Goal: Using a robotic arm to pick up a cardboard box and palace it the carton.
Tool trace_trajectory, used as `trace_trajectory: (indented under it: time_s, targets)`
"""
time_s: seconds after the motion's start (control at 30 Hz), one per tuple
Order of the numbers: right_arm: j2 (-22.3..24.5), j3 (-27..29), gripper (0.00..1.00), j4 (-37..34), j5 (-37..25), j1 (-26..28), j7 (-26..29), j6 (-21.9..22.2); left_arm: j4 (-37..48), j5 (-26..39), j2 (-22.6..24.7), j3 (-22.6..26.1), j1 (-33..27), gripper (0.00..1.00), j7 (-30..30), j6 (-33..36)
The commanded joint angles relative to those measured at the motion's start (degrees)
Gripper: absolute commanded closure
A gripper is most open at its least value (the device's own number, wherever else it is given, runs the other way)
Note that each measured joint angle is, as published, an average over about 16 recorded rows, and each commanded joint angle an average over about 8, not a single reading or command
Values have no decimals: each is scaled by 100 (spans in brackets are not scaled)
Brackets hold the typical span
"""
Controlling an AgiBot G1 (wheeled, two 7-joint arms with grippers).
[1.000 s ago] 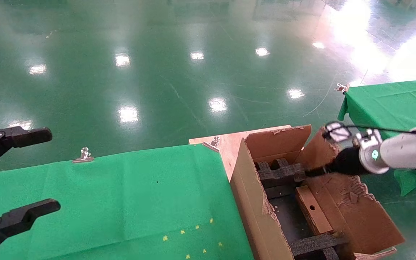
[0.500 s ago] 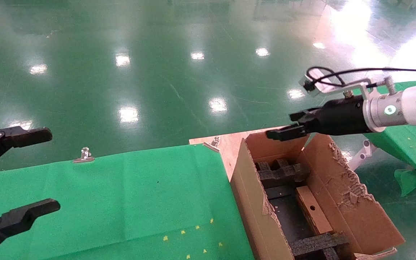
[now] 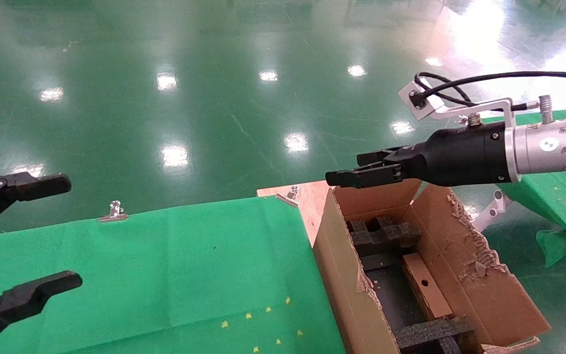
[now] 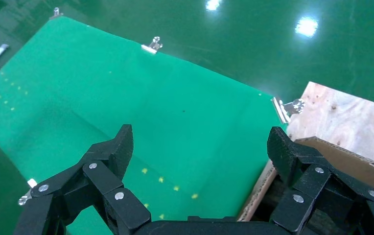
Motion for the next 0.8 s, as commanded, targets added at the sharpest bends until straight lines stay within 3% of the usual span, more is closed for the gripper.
trace_trajectory:
  time_s: [0.03, 0.23, 0.8]
  targets:
    - [-10, -52, 0, -29, -37, 14, 24, 47, 0, 0, 0, 0, 0, 0, 0, 0]
    - [-73, 481, 0, 68, -81, -352, -158, -112, 0, 0, 0, 0, 0, 0, 0, 0]
    - [-342, 2878, 0, 502, -209, -2004, -976, -858, 0, 0, 0, 0, 0, 0, 0, 0]
